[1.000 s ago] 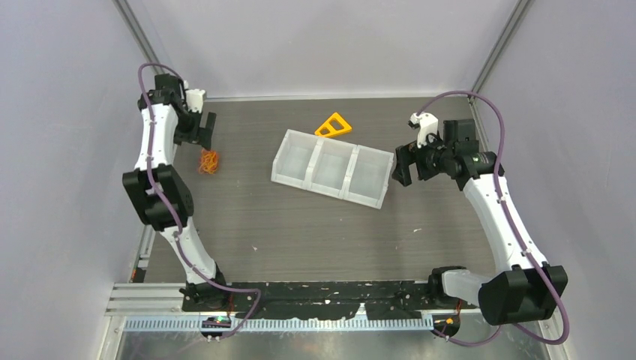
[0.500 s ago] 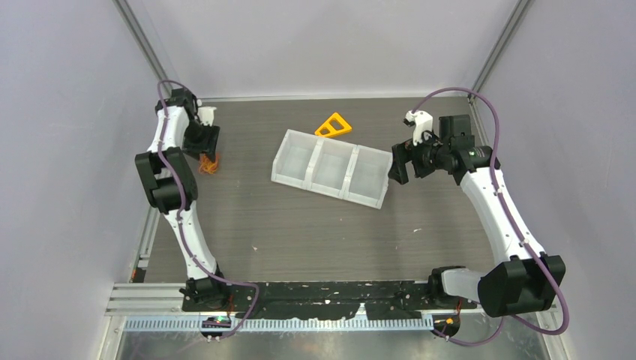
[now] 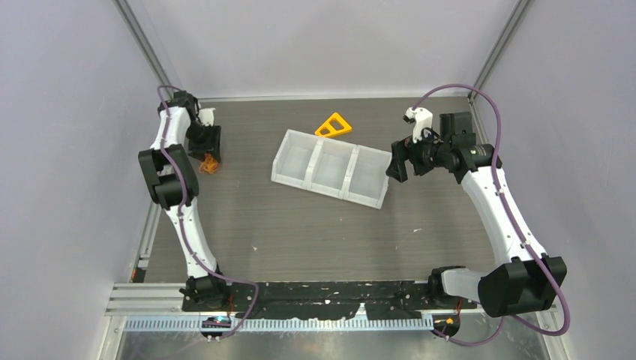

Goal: Untangle the cables

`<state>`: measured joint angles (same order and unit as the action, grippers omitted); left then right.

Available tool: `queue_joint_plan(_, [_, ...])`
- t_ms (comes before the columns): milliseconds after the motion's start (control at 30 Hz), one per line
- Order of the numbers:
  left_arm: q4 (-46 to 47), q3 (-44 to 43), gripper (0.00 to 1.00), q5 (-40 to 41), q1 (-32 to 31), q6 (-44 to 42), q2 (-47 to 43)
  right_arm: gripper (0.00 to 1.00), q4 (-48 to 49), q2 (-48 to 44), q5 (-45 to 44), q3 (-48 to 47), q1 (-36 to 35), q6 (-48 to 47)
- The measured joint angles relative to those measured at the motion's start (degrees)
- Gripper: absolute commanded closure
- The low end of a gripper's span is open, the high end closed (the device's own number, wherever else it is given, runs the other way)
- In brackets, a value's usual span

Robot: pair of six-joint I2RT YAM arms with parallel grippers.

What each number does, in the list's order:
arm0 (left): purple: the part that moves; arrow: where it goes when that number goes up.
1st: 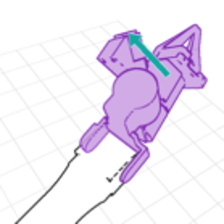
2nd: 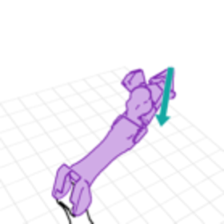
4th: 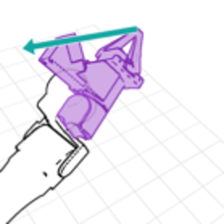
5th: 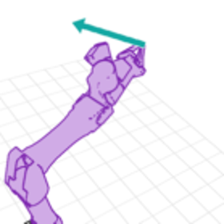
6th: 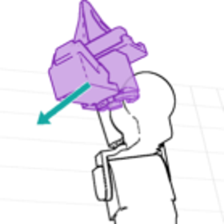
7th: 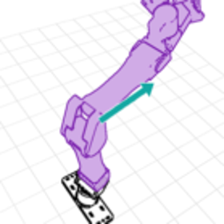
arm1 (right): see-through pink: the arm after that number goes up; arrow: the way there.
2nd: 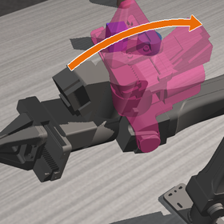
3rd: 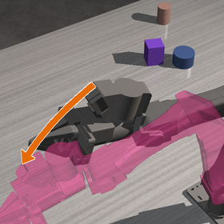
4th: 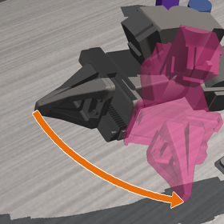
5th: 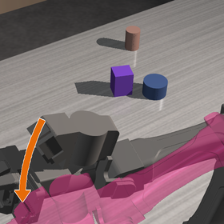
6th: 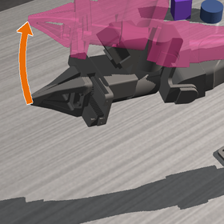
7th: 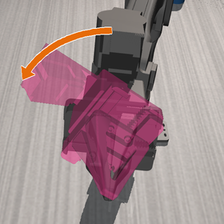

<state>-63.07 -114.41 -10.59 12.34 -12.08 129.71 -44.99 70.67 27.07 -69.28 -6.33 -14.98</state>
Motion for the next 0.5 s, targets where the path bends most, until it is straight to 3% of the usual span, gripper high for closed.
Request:
queue_joint_plan(233, [-0.57, 0.0, 0.89, 0.07, 0.15, 3.32, 0.0, 0.05, -0.52, 0.37, -0.07, -1.33, 0.0, 0.0])
queue_joint_plan(267, [-0.63, 0.0, 0.98, 0.09, 0.15, 3.69, 0.0, 0.05, -0.48, 0.5, -0.09, -1.49, 0.0, -0.02])
queue_joint_plan(500, [-1.53, 1.81, 1.0, -1.03, 0.17, 5.6, -0.81, 0.05, -0.5, 0.63, -0.09, -1.73, 0.0, 0.09])
